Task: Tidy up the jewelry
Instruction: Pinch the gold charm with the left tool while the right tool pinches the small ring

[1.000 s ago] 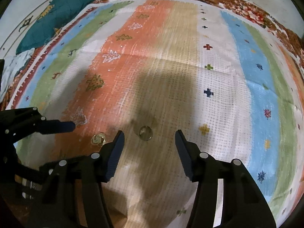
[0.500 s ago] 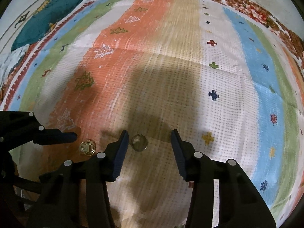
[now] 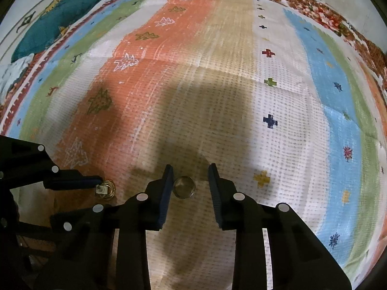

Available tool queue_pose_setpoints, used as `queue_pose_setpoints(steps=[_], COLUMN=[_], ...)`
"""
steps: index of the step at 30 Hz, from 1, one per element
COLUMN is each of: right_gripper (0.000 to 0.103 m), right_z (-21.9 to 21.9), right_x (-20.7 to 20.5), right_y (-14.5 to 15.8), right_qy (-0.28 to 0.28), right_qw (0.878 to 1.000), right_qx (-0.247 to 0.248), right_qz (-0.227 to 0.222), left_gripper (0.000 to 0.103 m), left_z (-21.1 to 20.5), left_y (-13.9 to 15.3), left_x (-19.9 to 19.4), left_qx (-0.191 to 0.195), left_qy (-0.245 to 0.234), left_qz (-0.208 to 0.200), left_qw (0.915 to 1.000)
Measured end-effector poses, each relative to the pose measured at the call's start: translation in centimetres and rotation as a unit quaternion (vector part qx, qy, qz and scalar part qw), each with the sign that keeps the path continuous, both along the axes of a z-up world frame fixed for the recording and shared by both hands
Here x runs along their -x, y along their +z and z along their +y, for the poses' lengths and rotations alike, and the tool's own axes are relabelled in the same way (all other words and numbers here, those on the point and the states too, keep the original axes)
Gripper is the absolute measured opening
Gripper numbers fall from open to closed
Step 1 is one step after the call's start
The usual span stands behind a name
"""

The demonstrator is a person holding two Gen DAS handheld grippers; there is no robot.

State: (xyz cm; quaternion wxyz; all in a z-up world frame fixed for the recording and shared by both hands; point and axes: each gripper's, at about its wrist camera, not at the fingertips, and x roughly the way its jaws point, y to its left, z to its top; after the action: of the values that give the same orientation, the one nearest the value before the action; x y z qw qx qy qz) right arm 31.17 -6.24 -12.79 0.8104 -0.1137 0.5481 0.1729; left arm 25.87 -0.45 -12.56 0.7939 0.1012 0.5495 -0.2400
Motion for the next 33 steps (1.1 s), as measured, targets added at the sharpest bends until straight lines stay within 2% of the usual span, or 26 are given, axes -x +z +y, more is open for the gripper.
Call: queue_pose_setpoints(steps=[3,16,33], right_gripper=[0.019,0.019,0.019], right_z=[0.2,0.0,0.1], right_x=[0.1,0.4,2.0], right_y=[0.0,0.5,3.0], right_qy=[0.005,0.006,0.006], right_qw=[1.0,1.0,0.999], right_qx=[0.001,-0.004,-0.013], right_qz=[0.0,-0.002,-0.028], left_gripper=[0.013,0.01,0.01], left_z=[-0.2,0.4,3.3], left_y=[-0.1,0.5,2.5], left_x=[0.0,0.9,2.2], left_qx=[-0.003,0.0,0.015], left_qy=[-0.001,0.002,0.053], left_qz=[-0.004,-0.014,-0.035], left_qw=[1.0,0.9999,0.9979])
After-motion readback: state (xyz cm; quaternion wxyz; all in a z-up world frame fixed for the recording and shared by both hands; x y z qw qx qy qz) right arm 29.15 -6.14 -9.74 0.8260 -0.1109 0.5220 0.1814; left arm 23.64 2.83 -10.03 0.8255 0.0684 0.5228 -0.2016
